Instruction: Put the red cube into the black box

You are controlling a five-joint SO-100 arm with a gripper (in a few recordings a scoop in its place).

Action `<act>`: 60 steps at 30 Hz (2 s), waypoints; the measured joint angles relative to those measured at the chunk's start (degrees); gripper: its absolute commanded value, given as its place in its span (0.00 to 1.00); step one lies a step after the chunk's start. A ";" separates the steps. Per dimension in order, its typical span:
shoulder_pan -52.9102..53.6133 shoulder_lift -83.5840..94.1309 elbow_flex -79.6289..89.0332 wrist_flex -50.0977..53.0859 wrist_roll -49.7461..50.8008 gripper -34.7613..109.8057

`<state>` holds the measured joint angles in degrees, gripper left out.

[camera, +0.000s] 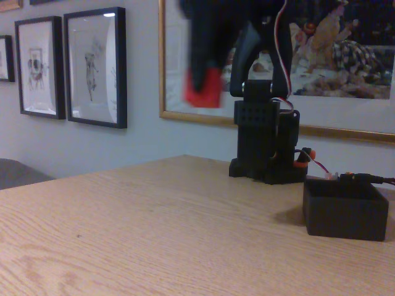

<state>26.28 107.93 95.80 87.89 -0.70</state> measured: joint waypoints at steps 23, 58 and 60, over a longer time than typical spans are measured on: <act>31.11 0.00 18.98 -9.67 -17.67 0.26; 21.80 6.59 21.36 -10.63 -14.24 0.36; 16.08 11.07 22.85 -10.90 -12.48 0.36</act>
<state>42.36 119.00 118.65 76.99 -13.18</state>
